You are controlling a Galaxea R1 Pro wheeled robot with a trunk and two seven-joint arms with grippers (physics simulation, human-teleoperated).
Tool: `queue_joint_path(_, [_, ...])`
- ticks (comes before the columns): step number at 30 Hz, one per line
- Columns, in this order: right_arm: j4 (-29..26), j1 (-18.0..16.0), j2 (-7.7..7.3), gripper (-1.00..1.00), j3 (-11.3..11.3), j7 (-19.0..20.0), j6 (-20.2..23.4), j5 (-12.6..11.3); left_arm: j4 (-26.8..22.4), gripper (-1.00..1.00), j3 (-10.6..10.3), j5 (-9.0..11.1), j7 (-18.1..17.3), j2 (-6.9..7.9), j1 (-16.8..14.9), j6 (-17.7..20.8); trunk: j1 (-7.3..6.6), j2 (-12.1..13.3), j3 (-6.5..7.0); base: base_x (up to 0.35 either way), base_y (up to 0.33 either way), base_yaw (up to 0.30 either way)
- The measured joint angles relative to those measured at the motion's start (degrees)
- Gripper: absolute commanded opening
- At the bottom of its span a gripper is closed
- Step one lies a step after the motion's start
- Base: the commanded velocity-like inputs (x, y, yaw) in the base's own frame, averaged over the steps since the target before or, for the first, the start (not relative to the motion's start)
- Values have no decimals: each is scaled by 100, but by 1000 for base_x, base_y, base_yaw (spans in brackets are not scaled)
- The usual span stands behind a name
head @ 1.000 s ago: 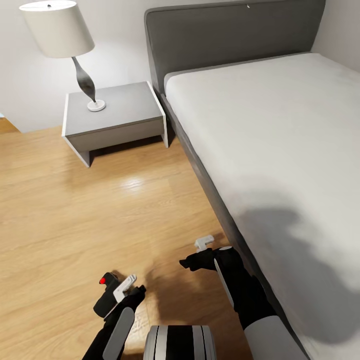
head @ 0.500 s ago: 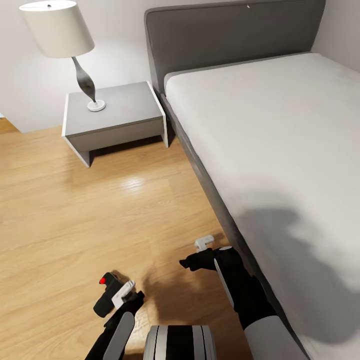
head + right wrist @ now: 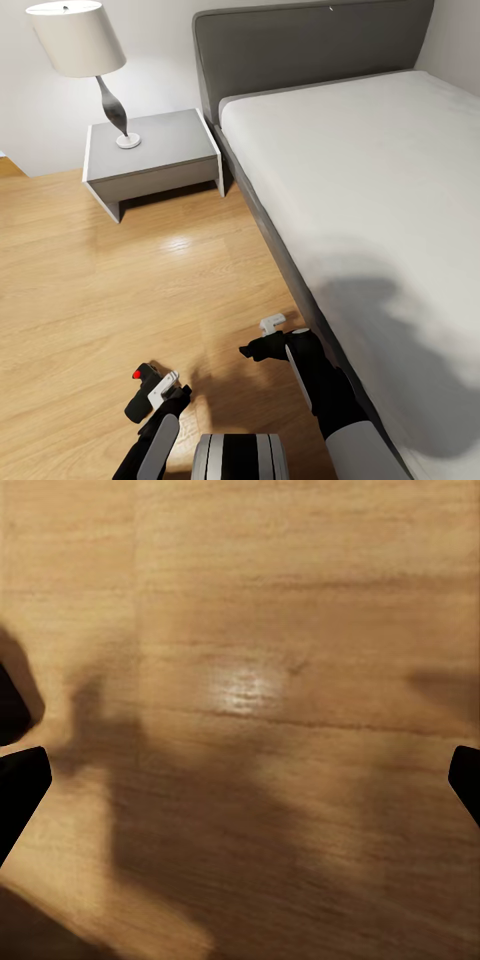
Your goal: Attach the digital camera to the camera tripod in the bedroom.
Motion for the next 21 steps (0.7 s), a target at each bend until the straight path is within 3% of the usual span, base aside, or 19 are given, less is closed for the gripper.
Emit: queue_joint_path(21, [-49,0,0,100,10,24,10,-31,-57,100,0,-66,79,-5,-8,16,0,0,0,0,0,0])
